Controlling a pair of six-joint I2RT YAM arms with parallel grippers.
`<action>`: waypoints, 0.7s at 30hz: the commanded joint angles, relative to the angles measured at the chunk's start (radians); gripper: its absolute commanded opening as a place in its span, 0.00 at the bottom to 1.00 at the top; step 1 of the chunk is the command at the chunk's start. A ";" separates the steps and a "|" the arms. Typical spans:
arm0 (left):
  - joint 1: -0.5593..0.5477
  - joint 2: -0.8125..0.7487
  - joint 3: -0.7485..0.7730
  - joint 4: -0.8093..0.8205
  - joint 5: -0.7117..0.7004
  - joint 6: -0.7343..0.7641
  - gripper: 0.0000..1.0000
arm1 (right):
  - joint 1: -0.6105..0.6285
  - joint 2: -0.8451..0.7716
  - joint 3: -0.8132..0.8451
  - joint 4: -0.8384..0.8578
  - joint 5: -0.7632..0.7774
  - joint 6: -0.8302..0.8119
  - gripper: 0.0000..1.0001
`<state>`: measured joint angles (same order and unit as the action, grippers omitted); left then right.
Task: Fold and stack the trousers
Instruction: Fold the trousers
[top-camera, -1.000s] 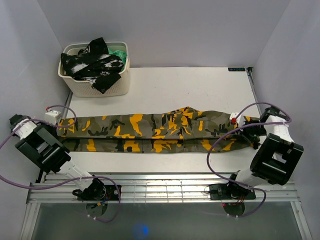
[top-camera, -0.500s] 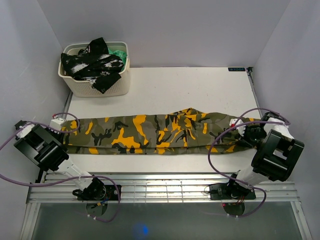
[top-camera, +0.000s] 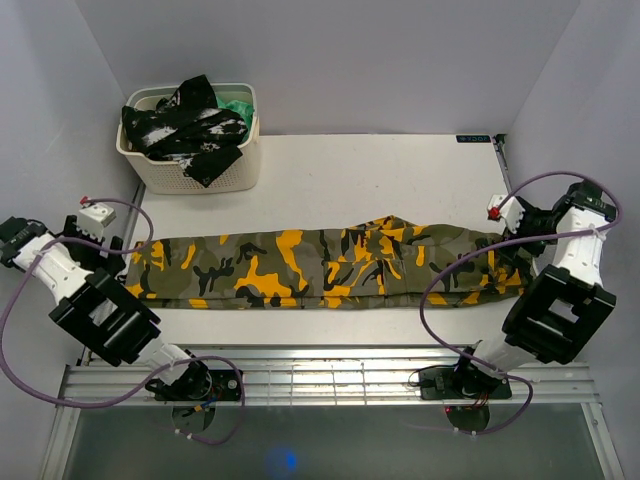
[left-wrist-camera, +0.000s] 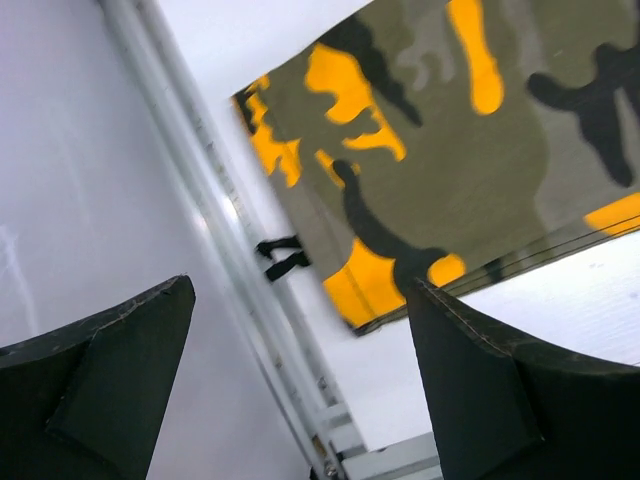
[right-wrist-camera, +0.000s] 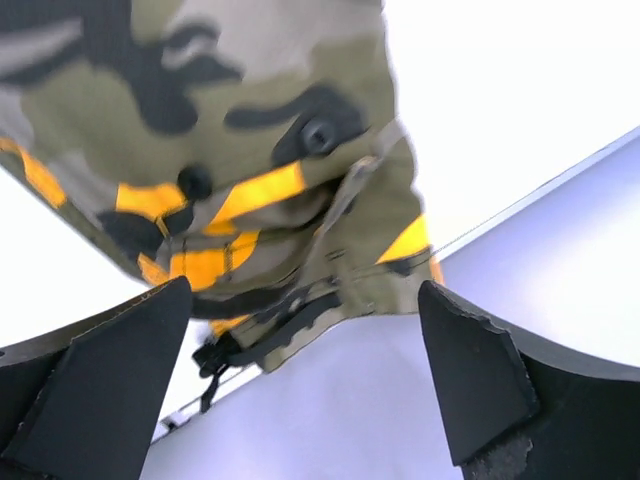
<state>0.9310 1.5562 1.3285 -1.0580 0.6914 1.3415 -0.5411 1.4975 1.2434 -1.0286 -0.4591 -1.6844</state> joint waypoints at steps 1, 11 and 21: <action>-0.079 -0.076 -0.058 -0.005 0.077 -0.070 0.98 | 0.038 0.033 0.095 -0.088 -0.110 0.188 0.94; -0.371 -0.107 -0.319 0.245 -0.131 -0.438 0.82 | 0.179 0.173 0.013 0.162 0.083 0.614 0.65; -0.374 -0.014 -0.439 0.228 -0.279 -0.277 0.49 | 0.205 0.008 -0.374 0.319 0.260 0.294 0.55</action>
<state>0.5560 1.6001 0.9230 -0.8066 0.4519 0.9642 -0.3332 1.5841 0.9340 -0.7139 -0.2699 -1.2495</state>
